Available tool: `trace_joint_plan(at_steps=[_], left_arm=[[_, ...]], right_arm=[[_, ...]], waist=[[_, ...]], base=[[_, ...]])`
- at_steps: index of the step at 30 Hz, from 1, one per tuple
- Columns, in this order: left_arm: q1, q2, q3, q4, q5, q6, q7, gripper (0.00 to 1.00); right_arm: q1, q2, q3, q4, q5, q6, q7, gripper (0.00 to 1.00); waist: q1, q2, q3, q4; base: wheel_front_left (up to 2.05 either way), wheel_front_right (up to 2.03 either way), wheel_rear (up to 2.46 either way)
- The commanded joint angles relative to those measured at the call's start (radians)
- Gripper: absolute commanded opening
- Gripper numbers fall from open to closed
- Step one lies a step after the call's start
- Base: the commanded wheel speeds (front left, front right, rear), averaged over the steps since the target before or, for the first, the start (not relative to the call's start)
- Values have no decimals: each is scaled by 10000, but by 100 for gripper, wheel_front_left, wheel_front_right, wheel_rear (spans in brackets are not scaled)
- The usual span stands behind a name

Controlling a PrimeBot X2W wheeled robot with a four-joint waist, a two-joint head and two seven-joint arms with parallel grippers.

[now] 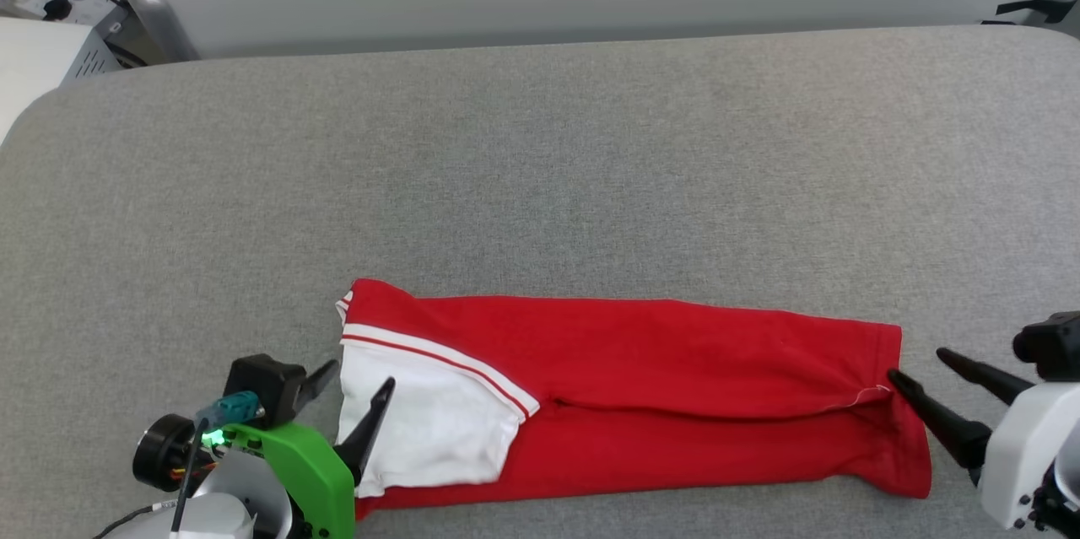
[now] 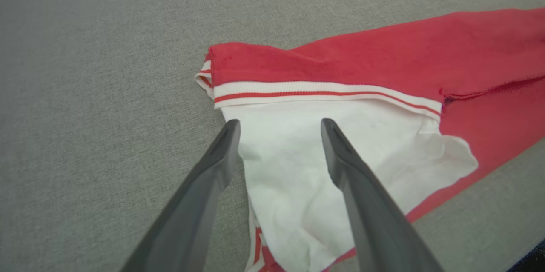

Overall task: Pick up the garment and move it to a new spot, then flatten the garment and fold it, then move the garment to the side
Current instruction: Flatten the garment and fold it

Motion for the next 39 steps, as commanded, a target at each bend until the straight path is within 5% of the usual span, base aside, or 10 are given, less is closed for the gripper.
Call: trace_joint_plan(at_steps=[1,13,23,32,39], left_arm=[[198,4,185,-103,185,274,-235,100],[1335,-683,3086,-754,2378,2126,-710,100],[2601,-2026,5421,-901,4641,1981,-713,100],[3349,-3393,7126,-694,6222,1372,-714,100],[3746,-4465,8170,-315,7325,603,-714,100]], right_arm=[[238,-78,-344,-334,26,-6,46,100],[951,-63,-3028,-1629,358,-6,2062,100],[726,258,-3508,-697,1698,-6,4635,100],[242,892,-2840,225,1702,-6,4965,100],[-10,1387,-1404,601,1816,-6,4978,100]], waist=[[1,-1,-128,-52],[1,-1,-130,63],[1,-1,500,629],[1,-1,1111,1103],[1,-1,1261,1227]], base=[[0,0,0],[0,0,0],[0,0,0],[0,0,0],[0,0,0]])
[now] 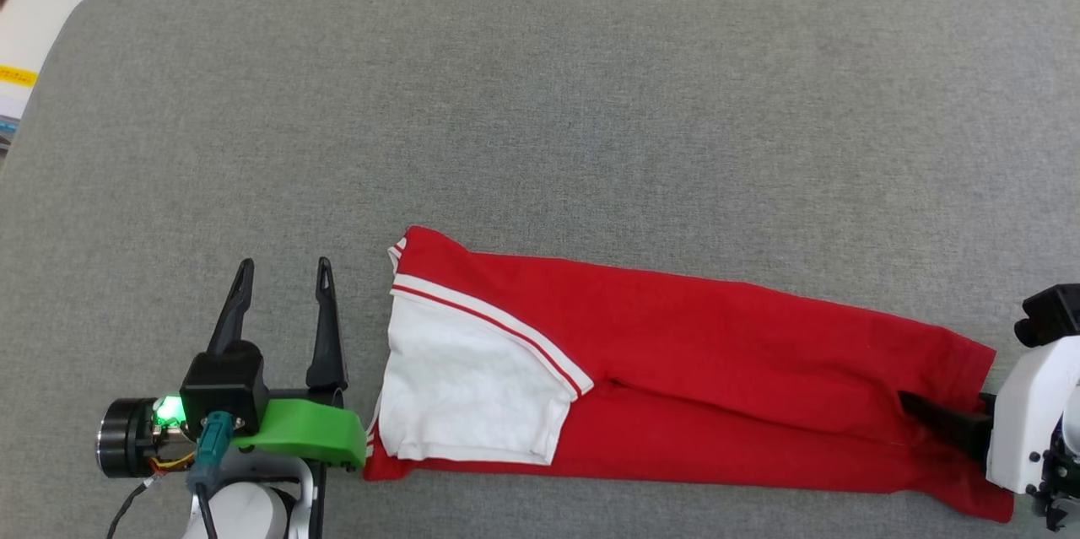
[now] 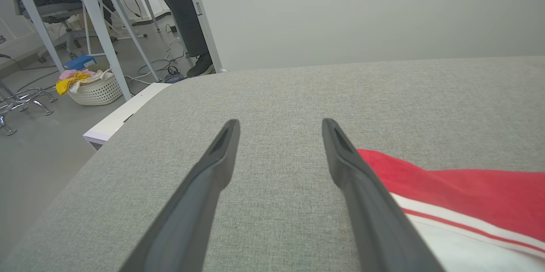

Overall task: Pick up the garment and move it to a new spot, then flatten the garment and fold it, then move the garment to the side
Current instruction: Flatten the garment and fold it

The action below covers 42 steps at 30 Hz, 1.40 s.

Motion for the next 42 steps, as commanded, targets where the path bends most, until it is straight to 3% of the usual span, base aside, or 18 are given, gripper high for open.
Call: trace_joint_plan(at_steps=[1,7,8,9,10,28,32,37,42], left_arm=[[189,-215,198,31,280,-96,-58,100],[356,-965,1027,39,1117,-492,-58,100],[419,-1060,1157,81,1285,-561,-58,100],[461,-1121,1230,112,1431,-622,-58,100],[509,-1222,1323,136,1561,-702,-58,100],[1164,-2220,2534,51,2837,-1481,-59,100],[1289,-2320,2642,118,2980,-1608,-59,100],[1442,-2392,2714,199,3124,-1747,-59,100],[1509,-2442,2723,213,3253,-1873,-59,100]], right_arm=[[33,387,491,197,88,8,27,100],[-95,345,1185,455,149,8,-286,100],[-142,288,1278,500,90,8,-391,81],[-176,244,1327,542,53,8,-498,31],[-207,197,1358,603,63,8,-617,0],[-778,-1735,255,1971,-258,8,-1584,0],[-835,-1855,44,2308,-274,8,-1472,0],[-643,-1886,-56,1793,9,8,-1256,0],[-239,-1933,-110,506,361,8,-987,0]], waist=[[0,0,34,26],[0,0,65,21],[0,0,55,0],[0,0,40,-16],[0,0,14,-32],[0,0,-662,-208],[0,0,-798,-222],[0,0,-988,-257],[0,0,-1096,-252]], base=[[0,0,0],[0,0,0],[0,0,0],[0,0,0],[0,0,0],[0,0,0],[0,0,0],[0,0,0],[0,0,0]])
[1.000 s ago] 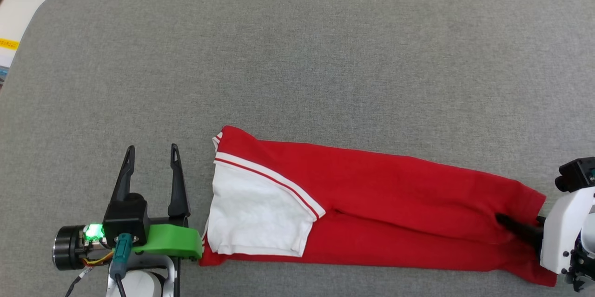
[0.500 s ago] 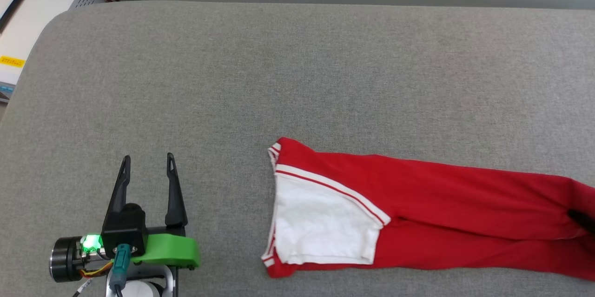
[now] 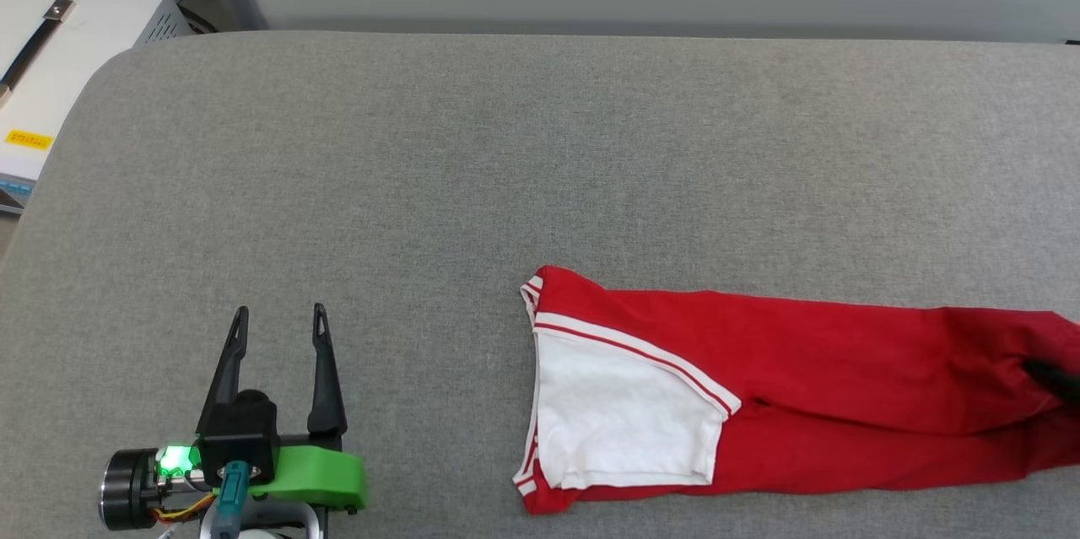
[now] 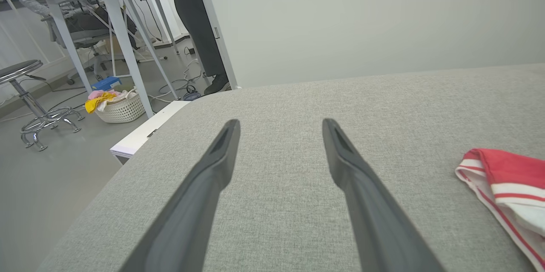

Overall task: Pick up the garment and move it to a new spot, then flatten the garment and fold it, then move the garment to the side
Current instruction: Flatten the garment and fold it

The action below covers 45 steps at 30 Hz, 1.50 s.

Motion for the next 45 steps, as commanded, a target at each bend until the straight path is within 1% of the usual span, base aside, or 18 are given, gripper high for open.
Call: trace_joint_plan(at_steps=[1,5,9,13,18,26,33,41,44,45], left_arm=[[152,-62,21,13,73,-82,-59,100],[138,-140,1,24,100,-182,-59,100],[10,-205,-78,58,164,-288,-59,100],[-155,-276,-215,135,232,-393,-59,100],[-342,-363,-344,209,275,-455,-59,100],[-571,-460,-457,284,292,-508,-59,100],[-809,-546,-585,338,319,-534,-59,100],[-945,-624,-644,365,309,-499,-59,100],[-951,-643,-655,402,310,-483,-59,100],[-940,-645,-657,414,312,-479,-59,100]], right_arm=[[164,54,-16,-428,134,-7,83,0],[207,360,57,-1576,192,-7,327,0],[-103,823,502,-2489,-109,-7,774,0],[-716,1419,1126,-2994,-482,-7,1136,0],[-1628,2161,2081,-3083,-903,-7,1403,0],[-3360,3140,3931,-2470,-1536,-7,1234,0],[-4788,3737,5447,-1288,-2174,-7,712,0],[-5315,4284,6869,587,-2326,-7,77,0],[-5346,4414,7162,1018,-2321,-7,-472,0],[-5368,4404,7231,1039,-2367,-7,-675,5]], waist=[[0,-1,-12,20],[0,-1,64,79],[0,-1,218,177],[0,-1,355,292],[0,-1,513,429],[0,-1,774,639],[0,-1,1090,868],[0,-1,1315,953],[0,-1,1262,924],[0,-1,1219,909]], base=[[0,0,0],[0,0,0],[0,0,0],[0,0,0],[0,0,0],[0,0,0],[0,0,0],[0,0,0],[0,0,0],[0,0,0]])
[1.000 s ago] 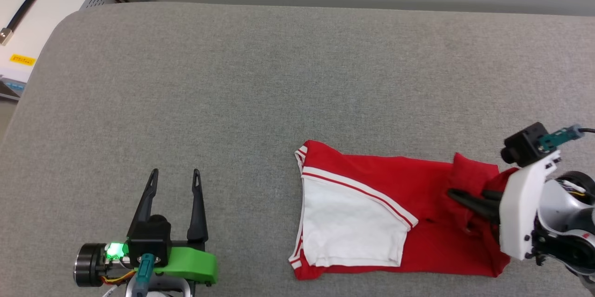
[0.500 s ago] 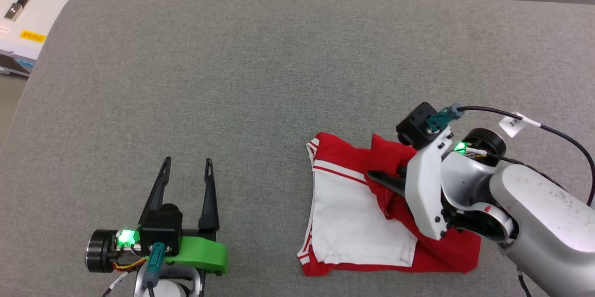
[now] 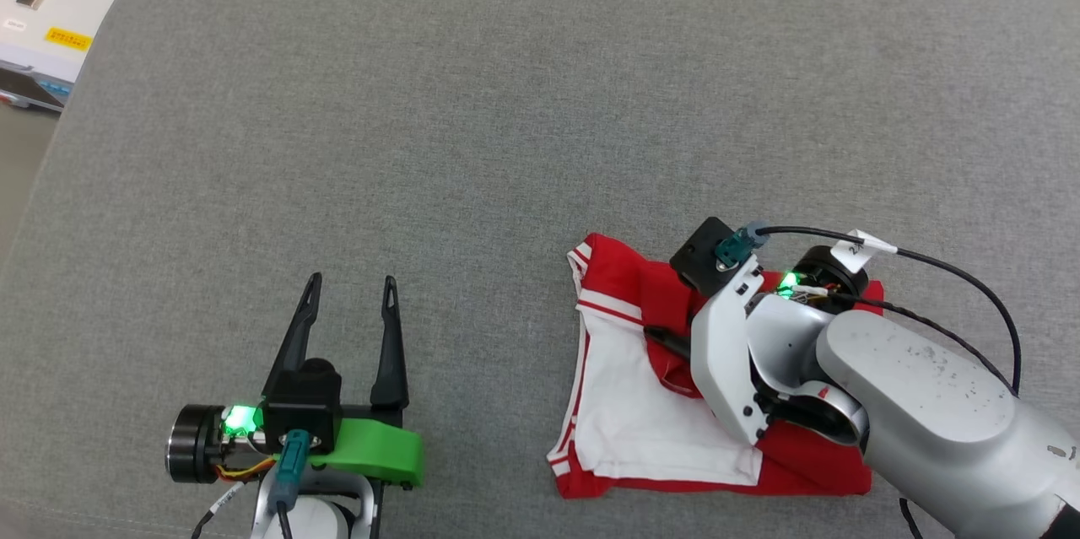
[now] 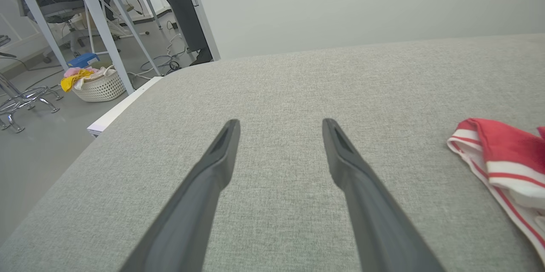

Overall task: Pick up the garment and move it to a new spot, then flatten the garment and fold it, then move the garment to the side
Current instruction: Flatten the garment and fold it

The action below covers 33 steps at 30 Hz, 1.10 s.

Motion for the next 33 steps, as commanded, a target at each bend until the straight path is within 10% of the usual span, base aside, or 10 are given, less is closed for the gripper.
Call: trace_joint_plan(at_steps=[1,2,16,33], left_arm=[[-144,-50,-9,38,55,34,-59,100],[-115,-40,-7,49,59,35,-59,100],[484,192,84,0,52,-1,-59,100],[1158,379,140,-117,24,41,-59,100]], right_arm=[[-35,-28,78,136,-135,-7,-381,38],[-15,-52,20,120,-160,-7,-668,100],[1807,-915,-3707,-1794,-2199,-7,-4413,100],[6337,2000,-9420,-2677,-6869,-7,-7151,100]], waist=[[-1,0,-122,-51],[-1,0,-187,-81],[-1,0,-1169,-981],[-1,0,-1994,-1351]], base=[[0,0,0],[0,0,0],[0,0,0],[0,0,0]])
